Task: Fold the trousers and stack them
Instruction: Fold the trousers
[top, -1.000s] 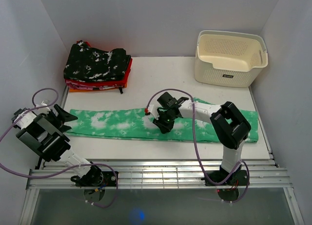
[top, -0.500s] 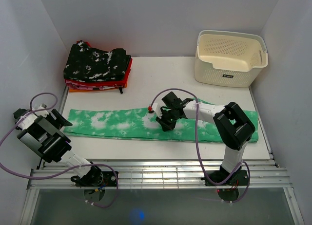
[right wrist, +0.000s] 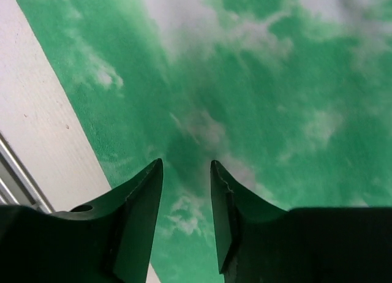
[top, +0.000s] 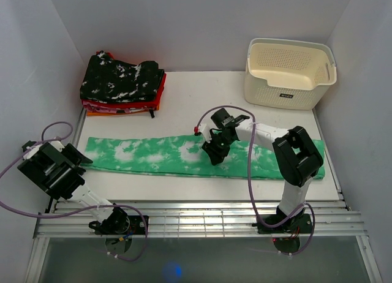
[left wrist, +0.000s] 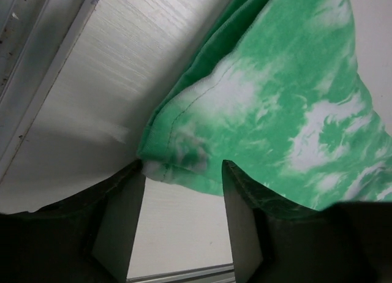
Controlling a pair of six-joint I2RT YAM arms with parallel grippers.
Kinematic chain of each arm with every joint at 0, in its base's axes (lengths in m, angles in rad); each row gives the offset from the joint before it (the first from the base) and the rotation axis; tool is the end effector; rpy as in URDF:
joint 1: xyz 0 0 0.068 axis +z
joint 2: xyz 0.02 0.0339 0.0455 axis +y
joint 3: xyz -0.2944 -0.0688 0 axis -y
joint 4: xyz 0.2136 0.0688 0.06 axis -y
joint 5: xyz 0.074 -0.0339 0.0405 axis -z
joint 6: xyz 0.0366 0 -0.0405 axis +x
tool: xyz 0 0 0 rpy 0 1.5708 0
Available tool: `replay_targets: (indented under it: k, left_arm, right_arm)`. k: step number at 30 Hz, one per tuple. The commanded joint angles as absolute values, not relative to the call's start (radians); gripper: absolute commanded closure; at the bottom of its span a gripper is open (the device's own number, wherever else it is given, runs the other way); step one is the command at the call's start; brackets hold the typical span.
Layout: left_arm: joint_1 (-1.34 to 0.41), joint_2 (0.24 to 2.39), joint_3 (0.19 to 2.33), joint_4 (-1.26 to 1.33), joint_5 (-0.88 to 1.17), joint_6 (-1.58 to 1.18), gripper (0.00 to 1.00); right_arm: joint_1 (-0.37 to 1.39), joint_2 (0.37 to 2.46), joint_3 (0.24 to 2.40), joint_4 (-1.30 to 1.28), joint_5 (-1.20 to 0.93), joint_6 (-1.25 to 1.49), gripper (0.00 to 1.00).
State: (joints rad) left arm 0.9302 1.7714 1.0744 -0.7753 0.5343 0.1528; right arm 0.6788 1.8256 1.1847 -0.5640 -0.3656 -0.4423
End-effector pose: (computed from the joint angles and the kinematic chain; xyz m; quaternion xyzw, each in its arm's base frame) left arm 0.1891 0.2224 0.2059 -0.3531 0.8964 -0.2015 0.1766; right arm 0.2564 0.2237 0.2178 -0.5421 0.8014 0.1986 0.1566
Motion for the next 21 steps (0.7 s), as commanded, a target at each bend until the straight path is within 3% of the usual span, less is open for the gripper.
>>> replay_targets:
  k: [1, 12, 21]
  left_arm:
    - [0.931, 1.796, 1.040, -0.735, 0.571, 0.124, 0.38]
    - [0.931, 1.717, 1.121, -0.663, 0.557, 0.054, 0.97]
    - [0.907, 1.588, 1.184, -0.693, 0.667, 0.188, 1.00]
  right_arm:
    - [0.624, 1.763, 1.258, -0.659, -0.419, -0.440, 0.53]
    - [0.371, 1.660, 1.243, -0.781, -0.472, -0.497, 0.52]
    - [0.128, 1.612, 1.239, -0.922, -0.520, -0.597, 0.53]
